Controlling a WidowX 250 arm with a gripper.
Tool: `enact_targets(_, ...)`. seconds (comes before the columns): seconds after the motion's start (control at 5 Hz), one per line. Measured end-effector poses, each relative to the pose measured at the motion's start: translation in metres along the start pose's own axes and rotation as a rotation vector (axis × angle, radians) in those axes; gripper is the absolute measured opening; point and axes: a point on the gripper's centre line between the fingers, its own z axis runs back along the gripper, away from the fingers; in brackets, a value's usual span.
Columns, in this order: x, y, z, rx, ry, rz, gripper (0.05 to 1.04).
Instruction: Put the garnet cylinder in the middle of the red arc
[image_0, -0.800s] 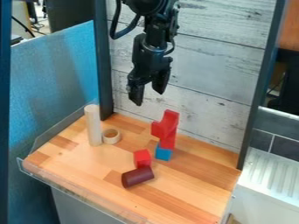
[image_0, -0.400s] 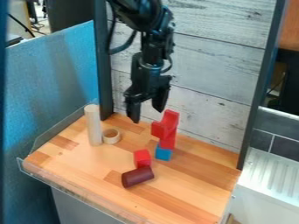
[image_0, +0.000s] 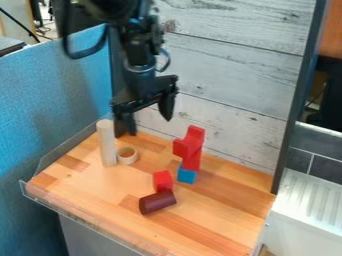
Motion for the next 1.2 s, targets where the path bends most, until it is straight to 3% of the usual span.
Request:
enact_targets(0.4, -0.01, 0.031, -0.001, -0.151, 0.003, -0.419, 1.0)
enact_targets(0.6, -0.014, 0.039, -0.011, -0.157, -0.053, -0.665, 1.0)
enact_targets(0.8, -0.02, 0.046, -0.032, -0.132, -0.069, -0.881, 1.0)
enact_targets(1.0, -0.034, 0.042, -0.049, -0.094, -0.113, -1.021, 1.0)
enact_targets(1.2, -0.048, 0.04, -0.066, -0.064, -0.089, -1.129, 1.0)
